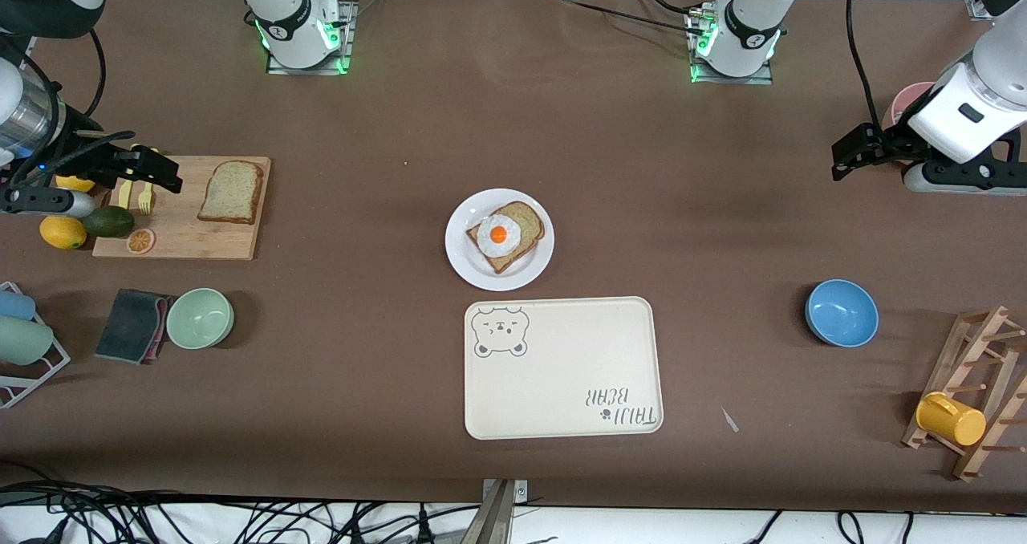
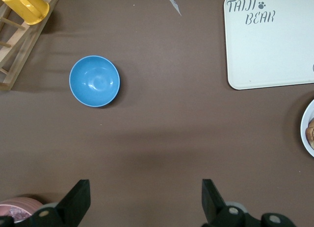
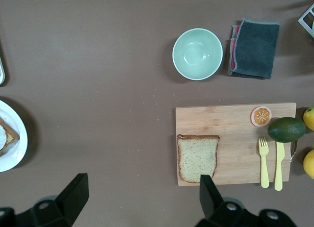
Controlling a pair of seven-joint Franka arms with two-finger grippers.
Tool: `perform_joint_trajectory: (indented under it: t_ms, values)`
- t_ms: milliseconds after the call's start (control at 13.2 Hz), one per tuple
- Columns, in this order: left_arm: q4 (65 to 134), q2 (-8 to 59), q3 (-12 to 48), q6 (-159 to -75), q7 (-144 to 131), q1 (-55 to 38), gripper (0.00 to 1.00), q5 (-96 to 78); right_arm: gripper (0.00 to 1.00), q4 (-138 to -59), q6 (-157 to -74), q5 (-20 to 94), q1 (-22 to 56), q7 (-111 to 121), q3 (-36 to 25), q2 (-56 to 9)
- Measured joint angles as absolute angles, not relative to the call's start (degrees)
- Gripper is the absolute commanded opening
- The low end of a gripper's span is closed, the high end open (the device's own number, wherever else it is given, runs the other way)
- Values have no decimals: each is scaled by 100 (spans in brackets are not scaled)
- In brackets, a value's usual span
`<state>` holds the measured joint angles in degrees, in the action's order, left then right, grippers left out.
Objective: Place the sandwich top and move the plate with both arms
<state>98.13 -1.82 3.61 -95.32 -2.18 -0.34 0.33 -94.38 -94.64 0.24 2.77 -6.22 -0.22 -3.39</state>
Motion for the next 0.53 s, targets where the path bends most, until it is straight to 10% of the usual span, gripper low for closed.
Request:
perform_joint_trajectory:
  t_ms: [529]
  values:
    - [9813,-182,361,-9532,-218,-34,100,33,100,-9403,-9449,7,335,-657,-22,-338]
